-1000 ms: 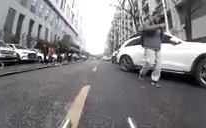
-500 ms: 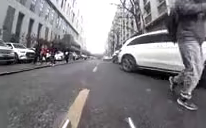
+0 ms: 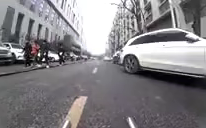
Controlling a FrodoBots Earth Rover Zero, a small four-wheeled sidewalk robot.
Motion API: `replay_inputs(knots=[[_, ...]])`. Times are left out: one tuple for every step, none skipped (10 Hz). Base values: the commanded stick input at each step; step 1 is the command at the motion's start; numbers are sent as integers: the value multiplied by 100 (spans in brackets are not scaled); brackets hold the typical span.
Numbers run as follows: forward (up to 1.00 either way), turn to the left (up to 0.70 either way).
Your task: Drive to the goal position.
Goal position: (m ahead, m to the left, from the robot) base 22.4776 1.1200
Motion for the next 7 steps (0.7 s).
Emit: replay_inputs(knots=[[70, 0], [70, 0], [70, 0], [70, 0], [70, 0], [70, 0], [70, 0]])
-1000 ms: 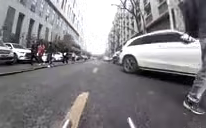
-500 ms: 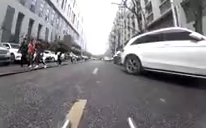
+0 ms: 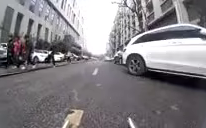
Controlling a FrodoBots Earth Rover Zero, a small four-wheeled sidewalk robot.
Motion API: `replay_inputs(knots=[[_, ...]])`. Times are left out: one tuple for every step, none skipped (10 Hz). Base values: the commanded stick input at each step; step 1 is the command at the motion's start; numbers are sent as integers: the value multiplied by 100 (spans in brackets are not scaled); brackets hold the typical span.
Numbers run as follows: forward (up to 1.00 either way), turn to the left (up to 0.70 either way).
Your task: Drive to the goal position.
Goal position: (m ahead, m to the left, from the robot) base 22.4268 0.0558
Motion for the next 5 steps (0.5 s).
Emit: replay_inputs(knots=[[70, 0], [70, 0], [70, 0], [70, 0], [70, 0]])
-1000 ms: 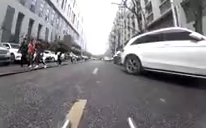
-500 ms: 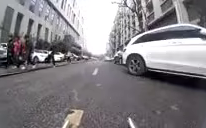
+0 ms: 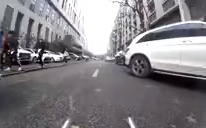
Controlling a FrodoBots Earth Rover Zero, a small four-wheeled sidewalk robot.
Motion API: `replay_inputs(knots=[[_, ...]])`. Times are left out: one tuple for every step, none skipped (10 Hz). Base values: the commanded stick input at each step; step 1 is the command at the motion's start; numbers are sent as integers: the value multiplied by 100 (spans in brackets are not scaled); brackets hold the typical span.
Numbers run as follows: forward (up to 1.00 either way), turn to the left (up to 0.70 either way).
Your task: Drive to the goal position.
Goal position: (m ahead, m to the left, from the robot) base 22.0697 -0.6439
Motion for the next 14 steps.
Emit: replay_inputs(knots=[[70, 0], [70, 0], [70, 0], [70, 0], [70, 0], [70, 0], [70, 0], [70, 0], [70, 0], [70, 0], [70, 0], [70, 0], [70, 0], [70, 0]])
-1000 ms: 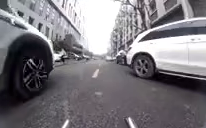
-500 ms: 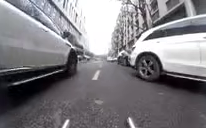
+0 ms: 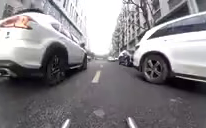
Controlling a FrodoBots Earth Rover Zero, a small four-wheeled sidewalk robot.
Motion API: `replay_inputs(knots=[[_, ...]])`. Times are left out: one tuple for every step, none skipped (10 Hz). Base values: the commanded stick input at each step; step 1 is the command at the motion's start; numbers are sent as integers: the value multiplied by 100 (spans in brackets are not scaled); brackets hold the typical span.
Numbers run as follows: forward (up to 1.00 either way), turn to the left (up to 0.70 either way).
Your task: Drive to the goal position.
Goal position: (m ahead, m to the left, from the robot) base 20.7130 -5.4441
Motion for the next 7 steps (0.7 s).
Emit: replay_inputs(knots=[[70, 0], [70, 0], [70, 0], [70, 0], [70, 0], [70, 0], [70, 0]])
